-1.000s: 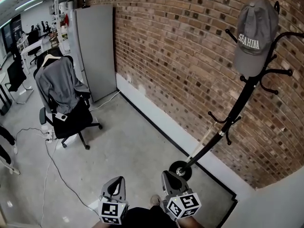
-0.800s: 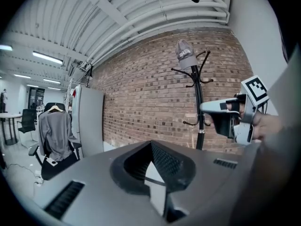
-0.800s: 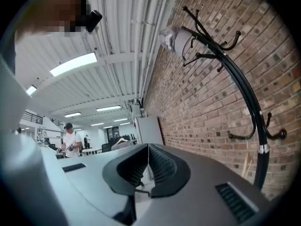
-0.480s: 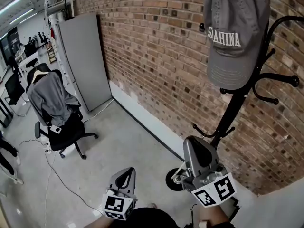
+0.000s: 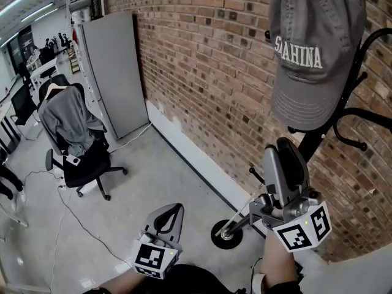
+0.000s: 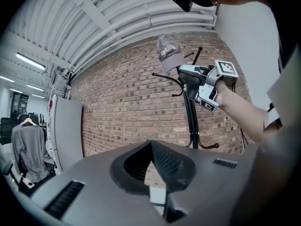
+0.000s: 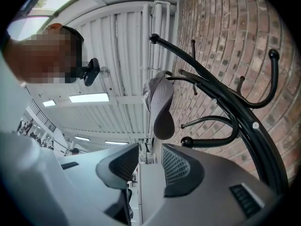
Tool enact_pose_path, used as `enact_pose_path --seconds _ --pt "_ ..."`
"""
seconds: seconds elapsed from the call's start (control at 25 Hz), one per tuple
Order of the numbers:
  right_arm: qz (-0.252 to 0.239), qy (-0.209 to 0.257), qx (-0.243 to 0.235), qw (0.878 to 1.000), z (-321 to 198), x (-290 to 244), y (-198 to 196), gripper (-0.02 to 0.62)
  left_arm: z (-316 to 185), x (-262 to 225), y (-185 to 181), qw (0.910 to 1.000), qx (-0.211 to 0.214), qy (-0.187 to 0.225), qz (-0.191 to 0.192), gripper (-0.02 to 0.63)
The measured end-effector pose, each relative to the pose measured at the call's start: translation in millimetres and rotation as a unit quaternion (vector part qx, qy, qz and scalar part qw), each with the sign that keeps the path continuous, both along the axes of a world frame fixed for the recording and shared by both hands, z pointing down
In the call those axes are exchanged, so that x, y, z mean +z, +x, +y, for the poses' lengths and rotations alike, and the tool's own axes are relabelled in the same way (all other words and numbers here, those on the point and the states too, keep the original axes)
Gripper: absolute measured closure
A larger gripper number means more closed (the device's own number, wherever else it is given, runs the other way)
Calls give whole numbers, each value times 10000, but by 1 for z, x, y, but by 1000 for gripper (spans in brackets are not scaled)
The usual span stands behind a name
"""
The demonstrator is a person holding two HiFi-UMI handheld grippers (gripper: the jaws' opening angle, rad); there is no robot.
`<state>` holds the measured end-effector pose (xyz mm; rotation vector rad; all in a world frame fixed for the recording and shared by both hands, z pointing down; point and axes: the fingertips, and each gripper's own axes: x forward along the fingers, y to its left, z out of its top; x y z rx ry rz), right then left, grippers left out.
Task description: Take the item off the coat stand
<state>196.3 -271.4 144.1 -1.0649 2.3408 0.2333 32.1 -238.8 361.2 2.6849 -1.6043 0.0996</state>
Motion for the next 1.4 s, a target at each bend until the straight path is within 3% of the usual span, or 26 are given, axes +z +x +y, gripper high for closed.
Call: enact_pose_path --seconds 0.32,0.64,0.68,0.76,0.84,1.2,1.4 --pt "-443 280 -323 9981 -13 -46 7 463 -7 9 -4 9999 37 -125 29 574" --pt "-468 878 -157 9949 -5 -76 -1 465 -12 -8 -35 9998 -167 103 74 574" --pt "-501 940 -137 9942 -3 -79 -2 470 -13 -13 -40 9997 -187 131 74 574" --pt "-515 1089 -40 9927 0 -86 -4 558 -15 -23 -49 9995 -211 232 68 574" --pt "-428 1201 30 9918 1 -93 -9 558 -17 -30 -57 9992 -244 310 87 574" --pt "-89 1419 -358 9892 2 -131 -70 563 -11 -33 -97 9977 -538 336 243 574" --pt "-123 834 -1098 9904 -4 -91 -121 564 -5 -23 -131 9954 -854 283 322 574"
